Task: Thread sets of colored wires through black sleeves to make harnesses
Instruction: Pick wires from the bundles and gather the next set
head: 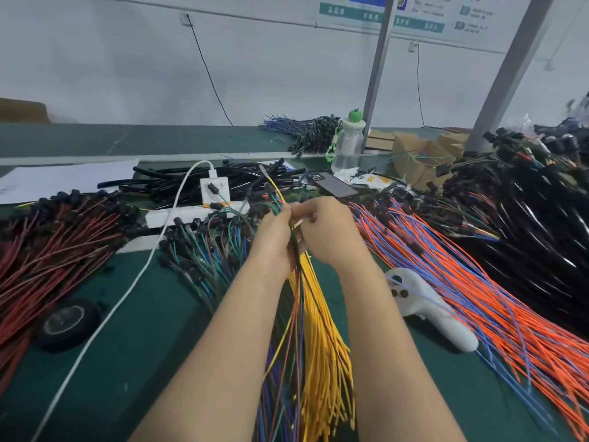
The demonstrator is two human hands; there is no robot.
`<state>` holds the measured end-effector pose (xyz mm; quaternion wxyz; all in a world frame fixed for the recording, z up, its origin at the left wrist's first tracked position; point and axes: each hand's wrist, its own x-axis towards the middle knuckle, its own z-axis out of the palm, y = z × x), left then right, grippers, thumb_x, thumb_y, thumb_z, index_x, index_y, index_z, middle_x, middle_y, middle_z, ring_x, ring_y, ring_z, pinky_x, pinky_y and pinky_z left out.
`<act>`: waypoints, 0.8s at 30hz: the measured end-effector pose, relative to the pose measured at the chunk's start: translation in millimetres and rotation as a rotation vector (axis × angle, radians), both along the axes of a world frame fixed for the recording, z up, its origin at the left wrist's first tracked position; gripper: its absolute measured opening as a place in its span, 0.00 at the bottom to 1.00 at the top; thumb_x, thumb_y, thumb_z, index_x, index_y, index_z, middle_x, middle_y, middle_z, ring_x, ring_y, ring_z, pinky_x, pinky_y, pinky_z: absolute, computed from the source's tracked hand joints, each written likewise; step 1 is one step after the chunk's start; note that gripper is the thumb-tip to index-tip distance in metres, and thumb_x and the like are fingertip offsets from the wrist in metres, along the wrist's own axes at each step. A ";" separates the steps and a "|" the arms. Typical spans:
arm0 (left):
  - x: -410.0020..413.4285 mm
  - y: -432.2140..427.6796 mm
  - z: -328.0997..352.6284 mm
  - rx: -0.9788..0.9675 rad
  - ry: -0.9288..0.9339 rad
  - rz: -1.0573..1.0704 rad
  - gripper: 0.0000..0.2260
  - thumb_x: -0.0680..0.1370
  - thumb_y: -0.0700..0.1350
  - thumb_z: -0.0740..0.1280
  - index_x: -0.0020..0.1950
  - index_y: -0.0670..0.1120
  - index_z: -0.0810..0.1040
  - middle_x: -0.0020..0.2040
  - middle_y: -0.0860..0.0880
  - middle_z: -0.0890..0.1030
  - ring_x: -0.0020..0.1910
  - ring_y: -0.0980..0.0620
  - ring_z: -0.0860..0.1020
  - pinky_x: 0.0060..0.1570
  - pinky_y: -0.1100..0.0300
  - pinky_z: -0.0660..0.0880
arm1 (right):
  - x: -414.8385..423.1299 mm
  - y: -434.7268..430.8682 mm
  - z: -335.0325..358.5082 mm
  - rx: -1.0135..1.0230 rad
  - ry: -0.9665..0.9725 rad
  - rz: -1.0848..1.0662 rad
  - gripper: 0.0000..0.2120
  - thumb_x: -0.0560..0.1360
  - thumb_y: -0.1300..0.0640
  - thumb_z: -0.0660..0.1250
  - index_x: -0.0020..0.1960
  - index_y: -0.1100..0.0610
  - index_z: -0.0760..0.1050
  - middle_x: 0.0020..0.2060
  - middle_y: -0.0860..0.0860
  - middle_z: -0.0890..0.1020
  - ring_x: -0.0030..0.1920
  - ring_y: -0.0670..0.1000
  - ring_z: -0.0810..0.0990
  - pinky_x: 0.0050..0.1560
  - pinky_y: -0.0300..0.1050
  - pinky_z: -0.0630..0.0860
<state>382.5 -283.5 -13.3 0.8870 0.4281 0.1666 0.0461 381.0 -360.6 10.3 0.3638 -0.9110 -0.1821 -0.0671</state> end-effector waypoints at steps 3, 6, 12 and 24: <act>-8.9 15.7 7.2 -0.015 -0.108 0.050 0.11 0.84 0.45 0.54 0.44 0.47 0.71 0.35 0.50 0.81 0.32 0.54 0.79 0.30 0.64 0.74 | -11.2 3.5 2.7 0.097 0.026 0.043 0.14 0.76 0.66 0.58 0.56 0.57 0.78 0.48 0.53 0.83 0.47 0.54 0.81 0.46 0.41 0.73; -19.0 42.5 21.7 -0.087 -0.246 0.117 0.11 0.84 0.44 0.52 0.44 0.46 0.68 0.40 0.48 0.84 0.40 0.54 0.83 0.40 0.58 0.79 | -23.0 -3.3 3.6 0.113 0.101 0.103 0.02 0.78 0.59 0.63 0.49 0.55 0.75 0.36 0.51 0.80 0.34 0.51 0.77 0.38 0.44 0.75; -46.2 64.0 42.5 -0.009 -0.359 0.084 0.10 0.84 0.42 0.50 0.47 0.43 0.68 0.34 0.47 0.84 0.35 0.53 0.83 0.38 0.59 0.79 | -48.9 46.8 18.6 -0.002 -0.171 0.105 0.09 0.78 0.59 0.63 0.43 0.60 0.80 0.42 0.57 0.83 0.46 0.60 0.78 0.42 0.45 0.64; -113.4 105.4 97.8 0.683 -0.345 -0.058 0.22 0.81 0.61 0.48 0.41 0.47 0.71 0.31 0.49 0.80 0.28 0.52 0.74 0.33 0.62 0.71 | -89.1 94.1 61.1 1.281 0.728 0.656 0.20 0.83 0.47 0.51 0.35 0.54 0.62 0.18 0.44 0.58 0.15 0.40 0.55 0.14 0.31 0.51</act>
